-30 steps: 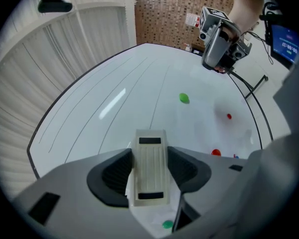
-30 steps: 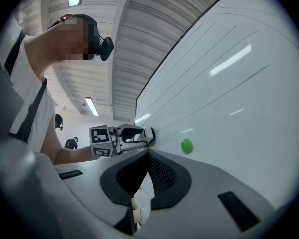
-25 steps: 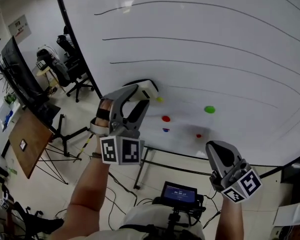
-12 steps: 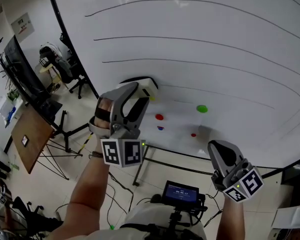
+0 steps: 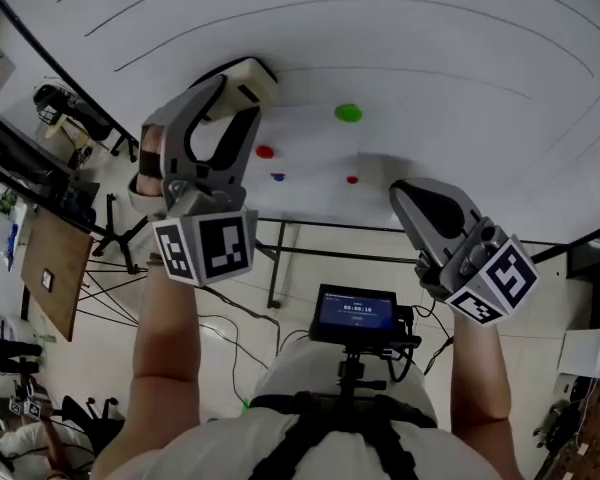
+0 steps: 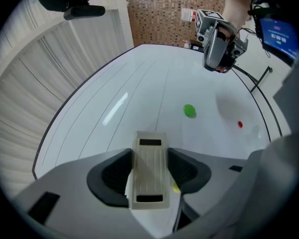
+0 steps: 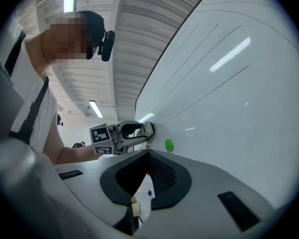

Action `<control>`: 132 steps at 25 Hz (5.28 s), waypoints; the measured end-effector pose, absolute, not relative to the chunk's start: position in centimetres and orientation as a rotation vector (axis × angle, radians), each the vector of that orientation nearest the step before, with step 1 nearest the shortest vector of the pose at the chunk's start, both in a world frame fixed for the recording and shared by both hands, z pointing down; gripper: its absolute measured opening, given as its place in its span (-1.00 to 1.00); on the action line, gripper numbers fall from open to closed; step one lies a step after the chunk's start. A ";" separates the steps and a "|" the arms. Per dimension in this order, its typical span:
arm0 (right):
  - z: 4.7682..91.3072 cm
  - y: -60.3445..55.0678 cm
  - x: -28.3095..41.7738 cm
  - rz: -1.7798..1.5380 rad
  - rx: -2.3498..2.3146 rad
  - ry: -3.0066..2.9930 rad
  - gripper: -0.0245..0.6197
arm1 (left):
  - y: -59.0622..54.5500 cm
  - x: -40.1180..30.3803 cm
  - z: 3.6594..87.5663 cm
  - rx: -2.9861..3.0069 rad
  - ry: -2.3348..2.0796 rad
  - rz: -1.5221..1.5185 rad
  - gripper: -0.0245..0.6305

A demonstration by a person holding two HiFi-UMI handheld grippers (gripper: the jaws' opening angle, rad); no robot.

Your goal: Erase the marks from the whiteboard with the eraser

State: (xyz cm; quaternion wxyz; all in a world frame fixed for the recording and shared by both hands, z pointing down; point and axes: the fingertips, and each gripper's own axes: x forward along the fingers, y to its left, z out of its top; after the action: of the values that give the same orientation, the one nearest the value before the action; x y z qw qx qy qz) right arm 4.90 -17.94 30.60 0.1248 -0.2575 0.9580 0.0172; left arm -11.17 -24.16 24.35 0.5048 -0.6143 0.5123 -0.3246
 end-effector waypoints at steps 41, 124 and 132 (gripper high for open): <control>29.0 -18.5 11.9 0.074 -0.815 2.728 -0.87 | -23.4 -3.3 23.6 -1.458 1.137 -0.771 -0.13; 30.4 -17.7 16.4 0.028 -0.873 2.686 -0.87 | -22.9 3.6 21.7 -1.550 1.172 -0.644 -0.13; 30.5 -17.7 17.9 0.023 -0.899 2.686 -0.87 | -22.5 7.8 21.2 -1.560 1.063 -0.621 -0.13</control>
State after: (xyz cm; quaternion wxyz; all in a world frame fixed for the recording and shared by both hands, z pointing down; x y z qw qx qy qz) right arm 17.91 -17.71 30.47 0.1538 -0.3134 0.9370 0.0082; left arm 7.83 -22.53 21.19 0.5457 -0.6578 0.4482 -0.2620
